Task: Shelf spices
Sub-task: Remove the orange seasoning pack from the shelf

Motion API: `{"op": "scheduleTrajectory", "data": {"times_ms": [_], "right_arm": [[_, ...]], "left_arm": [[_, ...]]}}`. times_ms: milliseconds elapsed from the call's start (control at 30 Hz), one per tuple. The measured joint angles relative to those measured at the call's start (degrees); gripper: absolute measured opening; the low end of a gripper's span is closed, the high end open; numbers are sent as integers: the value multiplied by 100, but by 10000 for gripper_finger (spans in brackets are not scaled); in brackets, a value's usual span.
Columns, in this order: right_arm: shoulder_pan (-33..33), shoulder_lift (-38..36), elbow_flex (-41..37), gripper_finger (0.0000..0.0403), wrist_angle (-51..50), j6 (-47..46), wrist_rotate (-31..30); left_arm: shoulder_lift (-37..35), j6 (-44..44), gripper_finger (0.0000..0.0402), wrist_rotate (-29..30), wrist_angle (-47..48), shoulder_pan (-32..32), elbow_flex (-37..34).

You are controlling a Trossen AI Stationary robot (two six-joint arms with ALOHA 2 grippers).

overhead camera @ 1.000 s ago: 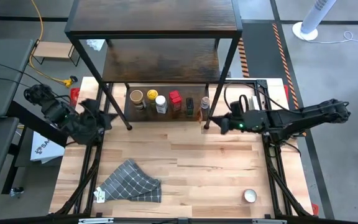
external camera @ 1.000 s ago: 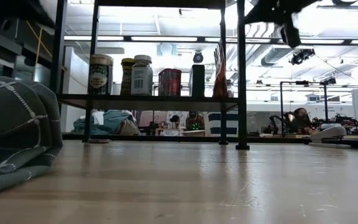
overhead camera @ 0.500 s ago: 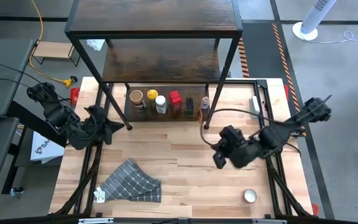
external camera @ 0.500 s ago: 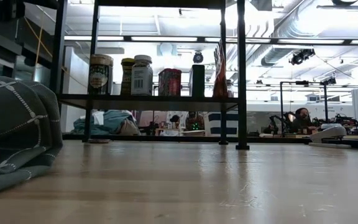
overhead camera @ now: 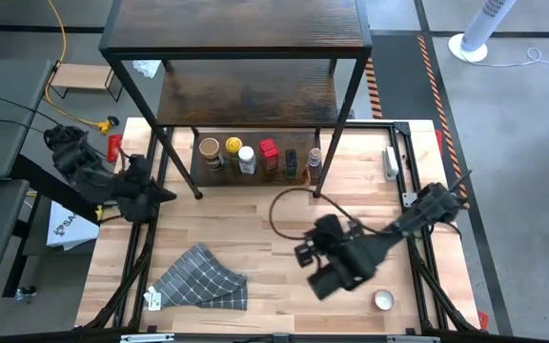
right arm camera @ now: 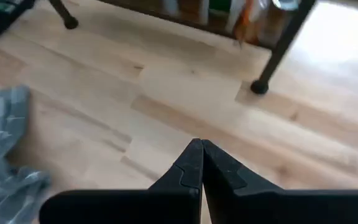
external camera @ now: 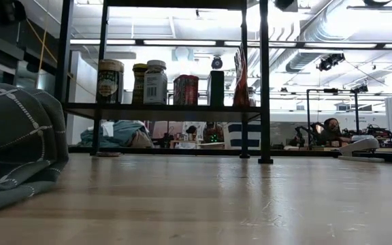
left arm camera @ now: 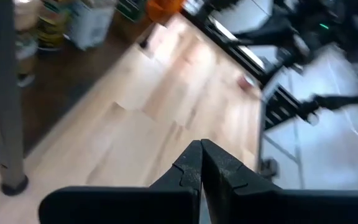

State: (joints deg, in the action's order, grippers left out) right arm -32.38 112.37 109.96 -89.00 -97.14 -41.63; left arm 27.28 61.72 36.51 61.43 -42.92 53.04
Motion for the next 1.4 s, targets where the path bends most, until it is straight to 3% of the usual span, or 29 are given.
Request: {"op": "scheduleTrajectory", "data": {"times_ms": [133, 267, 367, 667, 800, 1000, 1400], "right_arm": [[387, 97, 151, 1, 10, 268, 94], [613, -44, 202, 28, 4, 12, -357], [690, -33, 205, 73, 13, -240, -544], [966, -28, 198, 257, -95, -475, -781], [1175, 19, 172, 307, -98, -340, -889], [1531, 119, 172, 318, -49, -331, -1232], [1812, 549, 171, 319, -12, -295, -1308]], "left_arm": [[-238, -37, 0, -481, -2, 0, 0], [-358, 67, 0, -576, -2, 2, 0], [-358, -26, 0, -572, 0, 0, 0], [-321, -243, 0, -125, 0, 2, -19], [-290, -231, 0, 57, 46, 1, -90], [-220, -237, 0, 133, 45, 1, -98], [-216, -187, 0, 153, 44, 2, -98]]}}
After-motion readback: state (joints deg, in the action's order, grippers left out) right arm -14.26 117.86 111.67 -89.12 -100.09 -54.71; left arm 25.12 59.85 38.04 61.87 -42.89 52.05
